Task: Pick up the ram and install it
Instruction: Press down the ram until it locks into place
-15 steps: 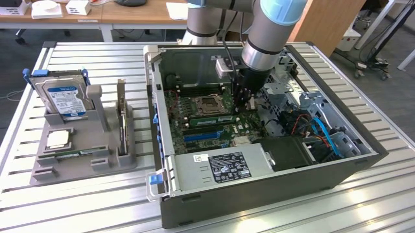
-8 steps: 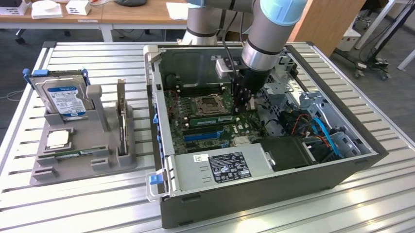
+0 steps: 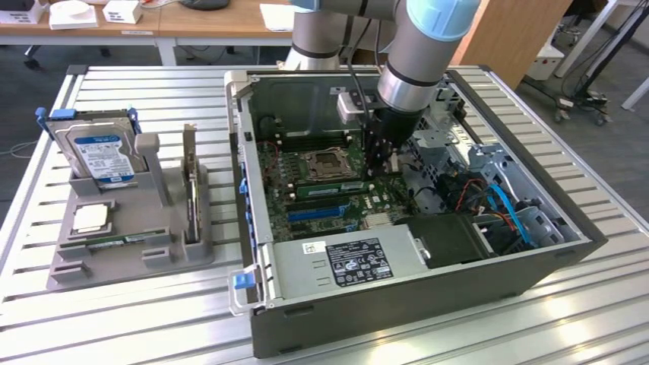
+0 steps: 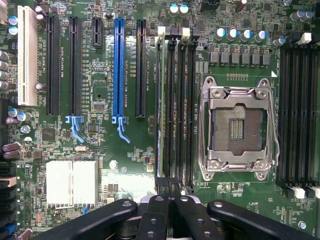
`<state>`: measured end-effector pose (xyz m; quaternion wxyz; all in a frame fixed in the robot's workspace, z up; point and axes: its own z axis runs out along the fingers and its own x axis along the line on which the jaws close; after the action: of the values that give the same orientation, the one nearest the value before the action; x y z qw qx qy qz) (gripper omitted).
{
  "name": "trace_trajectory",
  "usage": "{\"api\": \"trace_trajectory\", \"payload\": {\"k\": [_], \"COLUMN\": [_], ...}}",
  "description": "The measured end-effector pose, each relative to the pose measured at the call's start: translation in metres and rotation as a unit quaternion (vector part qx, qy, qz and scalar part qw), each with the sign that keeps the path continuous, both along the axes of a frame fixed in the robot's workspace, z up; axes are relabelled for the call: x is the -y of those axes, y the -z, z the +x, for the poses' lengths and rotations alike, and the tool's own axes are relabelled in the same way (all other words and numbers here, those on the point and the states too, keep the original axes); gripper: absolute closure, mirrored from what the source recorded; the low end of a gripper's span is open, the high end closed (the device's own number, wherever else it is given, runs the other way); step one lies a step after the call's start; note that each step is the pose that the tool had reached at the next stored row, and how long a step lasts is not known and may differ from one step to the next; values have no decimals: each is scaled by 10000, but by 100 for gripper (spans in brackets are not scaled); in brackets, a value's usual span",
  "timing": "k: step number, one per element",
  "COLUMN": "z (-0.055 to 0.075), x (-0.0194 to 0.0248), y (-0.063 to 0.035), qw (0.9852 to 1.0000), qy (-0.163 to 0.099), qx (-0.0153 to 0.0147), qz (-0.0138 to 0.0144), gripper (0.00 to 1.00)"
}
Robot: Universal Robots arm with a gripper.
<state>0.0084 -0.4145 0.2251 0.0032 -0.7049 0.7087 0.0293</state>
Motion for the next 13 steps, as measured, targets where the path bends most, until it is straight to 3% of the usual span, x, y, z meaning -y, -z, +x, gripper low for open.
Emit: {"api": "trace_trajectory", "payload": {"k": [13], "z": [0], "x": [0], "y": [7], "qw": [10000], "qy": [0], "qx": [0], "qz": [1], "gripper": [90]}}
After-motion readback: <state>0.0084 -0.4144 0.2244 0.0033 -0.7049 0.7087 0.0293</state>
